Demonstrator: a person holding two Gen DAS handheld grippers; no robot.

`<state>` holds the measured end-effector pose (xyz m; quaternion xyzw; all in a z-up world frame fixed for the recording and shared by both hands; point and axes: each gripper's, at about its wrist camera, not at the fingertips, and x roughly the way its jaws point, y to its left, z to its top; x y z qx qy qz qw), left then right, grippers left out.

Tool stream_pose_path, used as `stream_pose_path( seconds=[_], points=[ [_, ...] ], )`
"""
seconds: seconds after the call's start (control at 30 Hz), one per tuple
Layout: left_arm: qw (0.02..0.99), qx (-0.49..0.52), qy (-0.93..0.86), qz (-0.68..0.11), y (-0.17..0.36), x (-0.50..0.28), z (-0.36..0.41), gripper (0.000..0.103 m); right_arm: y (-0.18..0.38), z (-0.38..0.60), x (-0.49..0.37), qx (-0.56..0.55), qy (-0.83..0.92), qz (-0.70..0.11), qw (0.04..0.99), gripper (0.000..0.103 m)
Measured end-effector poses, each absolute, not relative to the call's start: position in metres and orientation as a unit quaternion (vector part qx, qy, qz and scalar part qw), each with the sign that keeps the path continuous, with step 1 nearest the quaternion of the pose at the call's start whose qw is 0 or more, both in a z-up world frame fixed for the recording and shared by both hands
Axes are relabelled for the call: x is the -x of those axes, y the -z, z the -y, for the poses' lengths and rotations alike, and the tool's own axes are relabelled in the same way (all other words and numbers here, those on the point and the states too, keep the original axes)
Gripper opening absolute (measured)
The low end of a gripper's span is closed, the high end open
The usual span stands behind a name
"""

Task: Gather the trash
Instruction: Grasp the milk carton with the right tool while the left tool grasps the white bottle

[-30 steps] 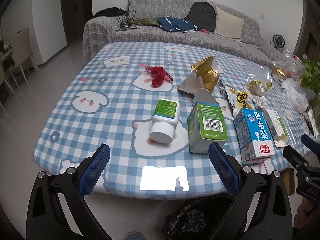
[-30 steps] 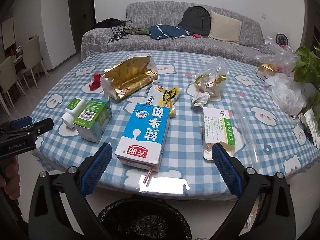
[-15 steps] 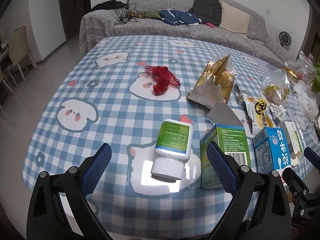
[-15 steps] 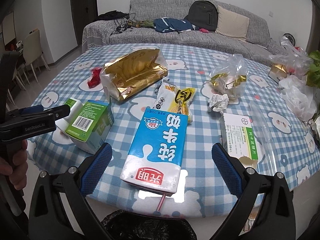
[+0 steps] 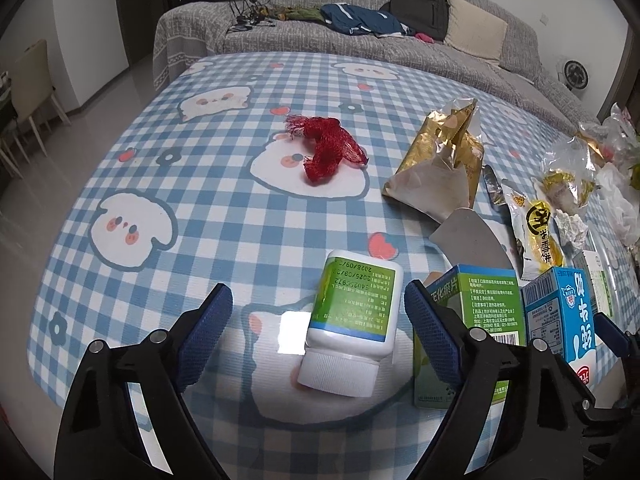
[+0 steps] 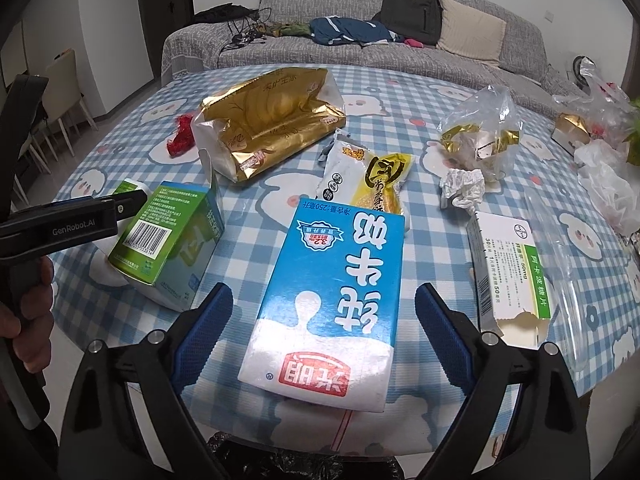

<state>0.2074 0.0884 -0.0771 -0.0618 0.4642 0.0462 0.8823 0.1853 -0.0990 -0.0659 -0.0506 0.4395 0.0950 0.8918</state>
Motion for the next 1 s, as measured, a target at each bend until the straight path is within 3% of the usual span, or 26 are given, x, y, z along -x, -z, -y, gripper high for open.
stream_pose_path(
  seconds=[0.33,0.8,1.0],
  points=[
    [0.875,0.077,-0.031,-0.477,0.0832,-0.2125,-0.0852,0.070,0.0734,0.0958,-0.1875,0.048,-0.097,-0.454,0.884,0.068],
    [0.872,0.088,-0.015,-0.482,0.0862,-0.2138,-0.0842,0.043,0.0734,0.0976,-0.1876,0.041,-0.099,-0.456,0.884,0.065],
    [0.873,0.084,-0.017,-0.479,0.0861,-0.2108,-0.0833,0.042,0.0714,0.0992,-0.1868,0.040,-0.099,-0.455,0.884,0.063]
  ],
)
